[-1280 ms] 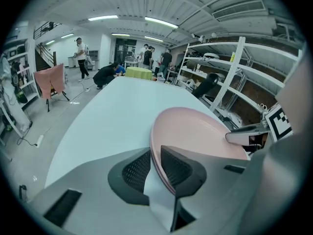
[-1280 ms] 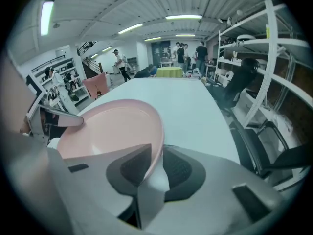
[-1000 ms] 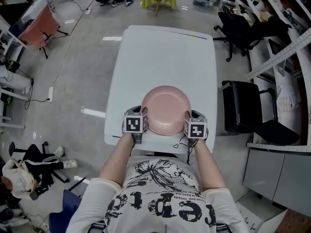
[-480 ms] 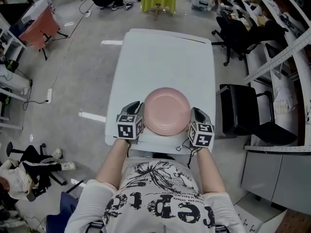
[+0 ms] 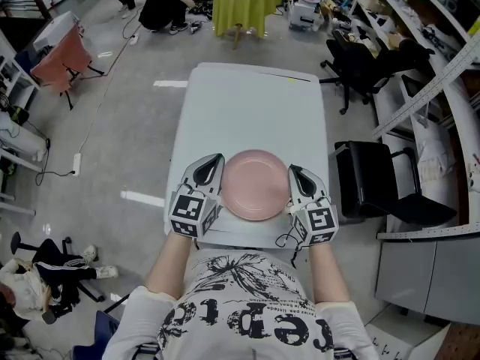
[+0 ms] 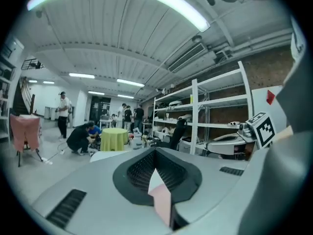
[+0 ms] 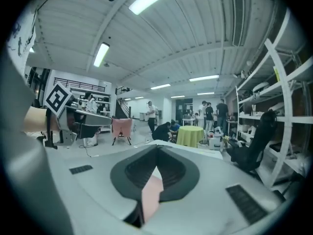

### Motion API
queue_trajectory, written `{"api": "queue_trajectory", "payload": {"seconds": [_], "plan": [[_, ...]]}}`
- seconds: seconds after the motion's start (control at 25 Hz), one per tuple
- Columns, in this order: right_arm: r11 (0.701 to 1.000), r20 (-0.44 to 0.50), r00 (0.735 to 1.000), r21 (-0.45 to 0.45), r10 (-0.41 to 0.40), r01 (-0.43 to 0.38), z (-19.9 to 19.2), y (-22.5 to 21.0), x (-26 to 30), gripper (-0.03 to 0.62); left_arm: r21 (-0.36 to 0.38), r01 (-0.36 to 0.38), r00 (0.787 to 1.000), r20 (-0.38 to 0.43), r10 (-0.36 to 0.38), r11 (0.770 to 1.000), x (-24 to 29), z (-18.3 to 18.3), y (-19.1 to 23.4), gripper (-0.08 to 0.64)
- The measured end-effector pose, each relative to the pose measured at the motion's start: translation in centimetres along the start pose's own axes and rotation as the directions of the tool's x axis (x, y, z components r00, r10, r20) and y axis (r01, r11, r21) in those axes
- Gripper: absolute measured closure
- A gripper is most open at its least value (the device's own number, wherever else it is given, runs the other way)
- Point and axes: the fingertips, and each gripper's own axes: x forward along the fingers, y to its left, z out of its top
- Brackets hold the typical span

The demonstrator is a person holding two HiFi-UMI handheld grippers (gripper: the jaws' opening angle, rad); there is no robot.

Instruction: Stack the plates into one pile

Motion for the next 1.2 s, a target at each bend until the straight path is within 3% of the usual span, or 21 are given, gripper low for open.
{"api": "queue_trajectory", "payload": {"seconds": [0.12, 0.32, 0.64, 1.2], "plan": [[1.0, 0.042, 0.999, -0.003, -0.006, 0.007, 1.9, 0.0, -0.3, 0.586, 0.095, 0.075, 0.994, 0.076, -0.082, 0.993, 0.0, 2.6, -1.6, 0.557], [0.999, 0.09, 0.995, 0.006, -0.048, 0.048, 3.7, -0.5, -0.5, 0.586, 0.108, 0.141, 0.986, 0.075, -0.149, 0.984, 0.6, 3.1, -2.5, 0.557], [0.998, 0.093, 0.994, -0.015, -0.054, 0.055, 4.5, -1.2, -0.5, 0.586, 0.086, 0.159, 0.984, 0.066, -0.165, 0.983, 1.6, 2.5, -3.2, 0.558], [0.999, 0.091, 0.995, -0.009, -0.045, 0.046, 4.3, -1.5, 0.1, 0.586, 0.074, 0.116, 0.99, 0.068, -0.121, 0.99, 2.4, 2.9, -2.5, 0.557]]}}
